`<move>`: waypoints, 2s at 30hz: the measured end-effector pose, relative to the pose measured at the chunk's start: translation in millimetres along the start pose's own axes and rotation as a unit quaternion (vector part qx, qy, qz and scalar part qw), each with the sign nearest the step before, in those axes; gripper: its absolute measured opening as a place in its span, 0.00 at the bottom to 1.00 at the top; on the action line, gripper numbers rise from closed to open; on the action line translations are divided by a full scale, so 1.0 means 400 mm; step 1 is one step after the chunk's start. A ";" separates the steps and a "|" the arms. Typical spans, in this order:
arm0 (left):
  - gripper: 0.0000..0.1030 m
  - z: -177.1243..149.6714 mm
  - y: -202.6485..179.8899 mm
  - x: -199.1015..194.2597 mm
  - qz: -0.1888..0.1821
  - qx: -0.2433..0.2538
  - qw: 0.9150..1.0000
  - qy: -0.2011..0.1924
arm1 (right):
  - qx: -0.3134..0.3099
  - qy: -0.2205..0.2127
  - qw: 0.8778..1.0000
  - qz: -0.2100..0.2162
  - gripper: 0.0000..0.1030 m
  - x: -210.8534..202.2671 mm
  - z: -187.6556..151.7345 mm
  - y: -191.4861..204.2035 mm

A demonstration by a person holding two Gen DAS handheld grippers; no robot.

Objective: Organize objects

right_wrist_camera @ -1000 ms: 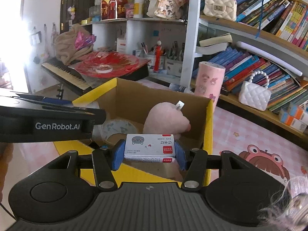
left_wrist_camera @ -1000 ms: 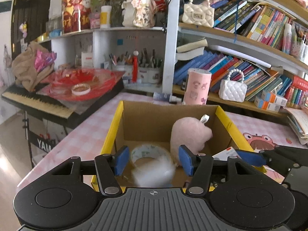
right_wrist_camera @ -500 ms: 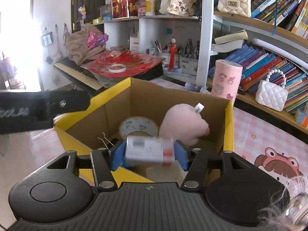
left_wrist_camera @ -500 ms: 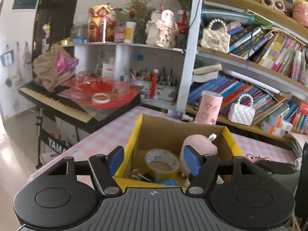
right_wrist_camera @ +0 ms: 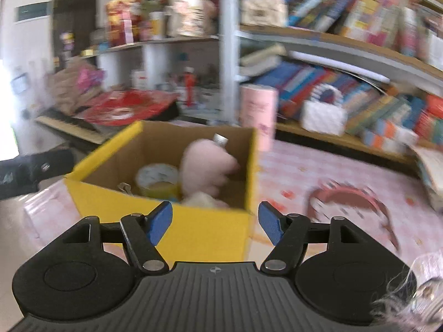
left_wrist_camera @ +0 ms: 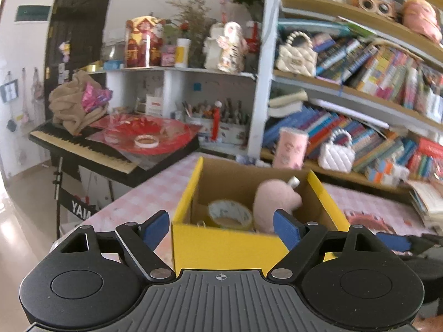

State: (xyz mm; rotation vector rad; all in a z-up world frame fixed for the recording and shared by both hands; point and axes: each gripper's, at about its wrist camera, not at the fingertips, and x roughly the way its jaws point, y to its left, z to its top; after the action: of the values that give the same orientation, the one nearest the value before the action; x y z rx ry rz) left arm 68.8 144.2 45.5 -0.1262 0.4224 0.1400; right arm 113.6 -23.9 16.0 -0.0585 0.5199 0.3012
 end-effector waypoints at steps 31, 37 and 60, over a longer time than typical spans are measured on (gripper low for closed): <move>0.88 -0.165 -0.109 -0.116 -0.093 0.097 0.983 0.126 | 0.120 0.061 0.966 -0.222 0.75 -0.315 -0.247 -0.055; 0.89 -0.170 -0.141 -0.116 -0.097 0.115 0.981 0.126 | 0.127 0.060 0.963 -0.229 0.76 -0.325 -0.251 -0.067; 0.94 -0.207 -0.249 -0.126 -0.061 0.151 0.977 0.140 | 0.146 0.089 0.948 -0.269 1.00 -0.341 -0.290 -0.114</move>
State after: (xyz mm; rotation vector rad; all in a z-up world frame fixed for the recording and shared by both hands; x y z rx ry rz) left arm 6.3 28.6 1.0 0.1295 0.7106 -0.0661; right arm -41.1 -119.0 -17.6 0.0607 0.7006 -0.3197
